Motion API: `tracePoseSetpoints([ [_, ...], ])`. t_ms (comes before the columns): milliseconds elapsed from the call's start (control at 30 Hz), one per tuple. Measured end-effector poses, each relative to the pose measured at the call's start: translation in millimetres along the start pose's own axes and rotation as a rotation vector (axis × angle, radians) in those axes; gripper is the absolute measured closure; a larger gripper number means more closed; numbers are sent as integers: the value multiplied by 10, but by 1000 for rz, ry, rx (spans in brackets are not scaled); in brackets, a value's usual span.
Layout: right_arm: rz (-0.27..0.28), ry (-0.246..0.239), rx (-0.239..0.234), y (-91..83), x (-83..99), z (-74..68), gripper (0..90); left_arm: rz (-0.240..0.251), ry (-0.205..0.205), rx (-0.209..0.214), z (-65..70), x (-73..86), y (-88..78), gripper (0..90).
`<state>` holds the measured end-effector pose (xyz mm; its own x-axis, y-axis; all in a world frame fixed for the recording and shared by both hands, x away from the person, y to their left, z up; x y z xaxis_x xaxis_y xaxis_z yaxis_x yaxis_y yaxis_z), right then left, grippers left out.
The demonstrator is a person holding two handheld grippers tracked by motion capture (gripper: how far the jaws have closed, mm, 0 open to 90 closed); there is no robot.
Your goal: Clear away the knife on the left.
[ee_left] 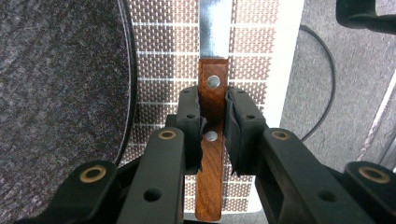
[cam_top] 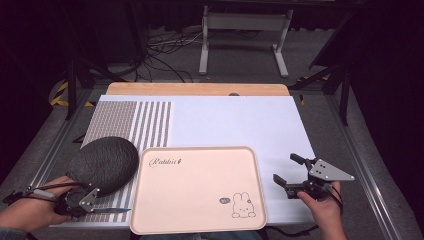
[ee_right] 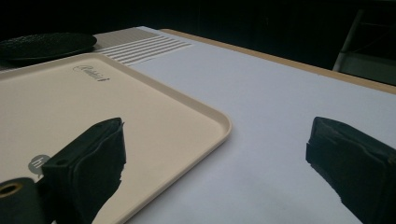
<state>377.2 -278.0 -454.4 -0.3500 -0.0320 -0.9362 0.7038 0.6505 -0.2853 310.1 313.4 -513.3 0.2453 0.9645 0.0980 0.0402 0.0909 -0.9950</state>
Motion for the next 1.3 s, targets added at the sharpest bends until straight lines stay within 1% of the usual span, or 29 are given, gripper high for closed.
tracePoseSetpoints([
  [67, 0, -1, -1, 1, 1, -2, 54, 25, -2, -7, -4, 2, -27, 776],
  [100, -1, 0, -1, 2, 2, -2, 54, 32, -16, -7, 6, 13, -50, 776],
  [133, -4, -1, -1, 3, 3, -2, 54, 36, -13, -5, 9, 24, -72, 776],
  [267, -4, -1, -2, 2, 4, -3, 55, 52, -37, -33, 11, 59, -178, 776],
  [300, -5, 0, -2, 2, 4, -2, 56, 50, -44, -36, 12, 70, -209, 777],
  [333, -4, 1, -4, 3, 4, -4, 56, 68, -45, -48, 3, 67, -225, 777],
  [367, -5, 1, -2, 3, 4, -3, 55, 62, -52, -50, 3, 78, -257, 777],
  [467, -5, 2, -2, 1, 5, -3, 56, 99, -68, -61, -4, 63, -315, 777],
  [533, -4, 3, 1, -1, 2, 2, 55, 100, -81, -68, -10, 61, -358, 777],
  [600, -1, 5, -1, -1, -1, 1, 56, 122, -98, -78, -26, 39, -402, 777],
  [667, -2, 5, -1, -2, 0, 3, 55, 139, -135, -84, -34, 18, -451, 777],
  [700, -2, 5, -1, -2, 0, 3, 55, 149, -138, -87, -47, 3, -478, 777],
  [767, -2, 6, -1, -3, 0, 4, 55, 161, -167, -100, -69, -19, -530, 777],
  [800, -1, 6, -1, -3, -1, 5, 55, 180, -189, -103, -82, -41, -560, 777],
  [833, -2, 7, -1, -3, -1, 6, 55, 201, -204, -95, -90, -65, -586, 777],
  [867, -2, 7, 1, -5, -1, 10, 55, 218, -230, -90, -93, -89, -603, 777],
  [900, -2, 7, 1, -5, -1, 10, 55, 218, -230, -90, -93, -89, -603, 777],
  [933, 0, 7, -1, -5, -2, 11, 55, 239, -258, -84, -103, -114, -625, 777],
  [967, 0, 9, 3, -10, -3, 14, 55, 252, -271, -77, -106, -134, -638, 777],
  [1000, 2, 9, 0, -11, -5, 14, 55, 268, -320, -89, -141, -161, -674, 777],
  [1033, 1, 10, 2, -14, -4, 16, 55, 272, -343, -95, -160, -166, -695, 778],
  [1067, 0, 13, 3, -15, -3, 18, 55, 283, -374, -98, -181, -177, -720, 777],
  [1100, 0, 13, 3, -15, -4, 20, 55, 300, -393, -98, -199, -192, -737, 778],
  [1133, 1, 12, 3, -15, -5, 20, 55, 318, -418, -89, -213, -209, -761, 778],
  [1167, 1, 12, 3, -15, -5, 20, 55, 318, -418, -89, -213, -209, -761, 778],
  [1200, 1, 13, 3, -16, -6, 19, 55, 335, -446, -95, -243, -231, -798, 778],
  [1233, 2, 12, 3, -17, -6, 19, 55, 355, -472, -79, -247, -260, -816, 777],
  [1267, 1, 11, 3, -20, -5, 20, 56, 364, -493, -81, -259, -284, -835, 778],
  [1300, 3, 13, 3, -21, -6, 22, 55, 385, -517, -76, -281, -323, -854, 778],
])
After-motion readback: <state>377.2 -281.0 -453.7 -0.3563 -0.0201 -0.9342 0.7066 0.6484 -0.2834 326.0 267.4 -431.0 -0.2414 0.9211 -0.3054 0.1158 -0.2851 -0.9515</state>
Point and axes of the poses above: each handheld gripper's, and its own axes: y roughly forward along the jaws, x roughly out of its underside, z roughly to its right, the point moved 9 cm from there along y, roughly forward along the jaws, and after that the axes turned 15 degrees about y, right-handed, at the moved point
